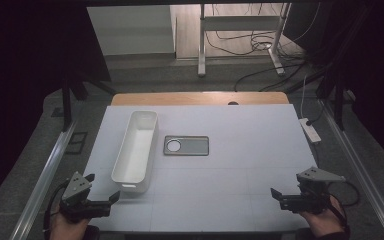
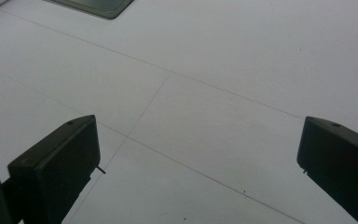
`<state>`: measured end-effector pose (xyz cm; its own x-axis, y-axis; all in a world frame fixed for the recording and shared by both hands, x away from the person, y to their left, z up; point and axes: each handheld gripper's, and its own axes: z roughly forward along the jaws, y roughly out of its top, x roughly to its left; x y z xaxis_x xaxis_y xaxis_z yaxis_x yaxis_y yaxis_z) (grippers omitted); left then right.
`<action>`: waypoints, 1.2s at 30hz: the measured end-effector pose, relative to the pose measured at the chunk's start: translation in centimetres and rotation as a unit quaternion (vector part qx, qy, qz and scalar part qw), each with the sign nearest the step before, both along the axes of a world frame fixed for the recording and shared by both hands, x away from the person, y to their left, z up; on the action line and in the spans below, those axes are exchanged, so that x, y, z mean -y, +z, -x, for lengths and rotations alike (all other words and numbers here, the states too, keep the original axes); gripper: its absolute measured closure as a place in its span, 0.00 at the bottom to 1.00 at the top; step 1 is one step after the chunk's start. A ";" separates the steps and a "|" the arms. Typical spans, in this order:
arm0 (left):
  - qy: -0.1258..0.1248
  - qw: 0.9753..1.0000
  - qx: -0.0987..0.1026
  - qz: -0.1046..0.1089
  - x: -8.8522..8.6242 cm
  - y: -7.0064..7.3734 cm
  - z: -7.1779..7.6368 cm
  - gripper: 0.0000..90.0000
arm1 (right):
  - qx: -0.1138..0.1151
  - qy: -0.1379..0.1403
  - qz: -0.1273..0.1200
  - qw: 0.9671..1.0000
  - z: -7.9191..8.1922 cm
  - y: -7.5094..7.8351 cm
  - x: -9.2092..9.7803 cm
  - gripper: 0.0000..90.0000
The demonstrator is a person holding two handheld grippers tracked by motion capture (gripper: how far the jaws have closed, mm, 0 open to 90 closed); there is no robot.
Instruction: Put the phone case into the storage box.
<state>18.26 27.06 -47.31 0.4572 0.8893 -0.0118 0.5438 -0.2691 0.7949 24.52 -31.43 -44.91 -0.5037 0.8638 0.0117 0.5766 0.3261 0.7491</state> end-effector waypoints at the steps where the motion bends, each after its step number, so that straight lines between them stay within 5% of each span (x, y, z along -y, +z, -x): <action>1: 0.000 1.000 0.000 0.001 0.0 0.0 0.0 0.00 | 0.001 0.001 0.000 1.000 0.0 0.0 0.0 0.00; 36: -0.005 1.000 -0.001 0.016 -0.3 -0.1 0.0 0.00 | -0.017 0.034 0.017 0.999 -0.8 -0.1 -1.0 0.00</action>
